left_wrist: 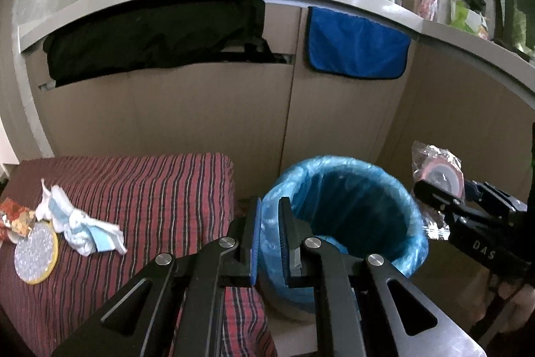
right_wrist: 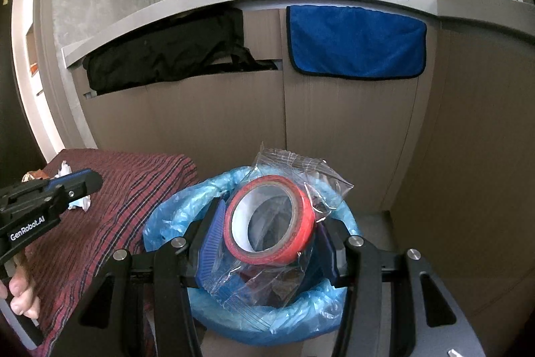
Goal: Collect trash
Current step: 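Carry can and tape roll over the blue bin and open both grippers, then move both tools back over the remaining trash on the table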
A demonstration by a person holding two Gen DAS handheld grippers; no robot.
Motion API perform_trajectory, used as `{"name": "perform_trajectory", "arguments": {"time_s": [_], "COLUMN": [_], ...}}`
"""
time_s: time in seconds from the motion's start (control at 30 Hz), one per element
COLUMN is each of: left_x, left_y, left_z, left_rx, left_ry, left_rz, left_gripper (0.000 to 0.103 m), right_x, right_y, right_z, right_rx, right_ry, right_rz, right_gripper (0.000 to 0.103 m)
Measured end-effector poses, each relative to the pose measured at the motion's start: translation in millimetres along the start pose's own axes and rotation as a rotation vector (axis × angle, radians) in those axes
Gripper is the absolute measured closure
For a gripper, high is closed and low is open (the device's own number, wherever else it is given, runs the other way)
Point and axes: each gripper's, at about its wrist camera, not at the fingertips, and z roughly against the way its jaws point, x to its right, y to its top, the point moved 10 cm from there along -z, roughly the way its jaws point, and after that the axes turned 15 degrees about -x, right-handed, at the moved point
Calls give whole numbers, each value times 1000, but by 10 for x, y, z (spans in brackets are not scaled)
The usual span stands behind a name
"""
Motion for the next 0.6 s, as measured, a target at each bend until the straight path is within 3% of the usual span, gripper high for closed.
{"name": "perform_trajectory", "arguments": {"time_s": [0.37, 0.47, 0.53, 0.6], "left_x": [-36, -47, -59, -86], "left_y": [-114, -148, -178, -201], "left_z": [-148, -197, -209, -205], "left_rx": [-67, -92, -101, -104], "left_ry": [-41, -53, -53, -49], "left_rz": [29, 31, 30, 32], "left_gripper": [91, 89, 89, 88], "right_x": [50, 53, 38, 15], "right_y": [-86, -117, -128, -129], "right_z": [-271, -355, -400, -387], "right_rx": [-65, -107, -127, -123], "right_ry": [59, 65, 66, 78], "right_rz": [-35, -37, -30, -36], "right_gripper": [54, 48, 36, 36]}}
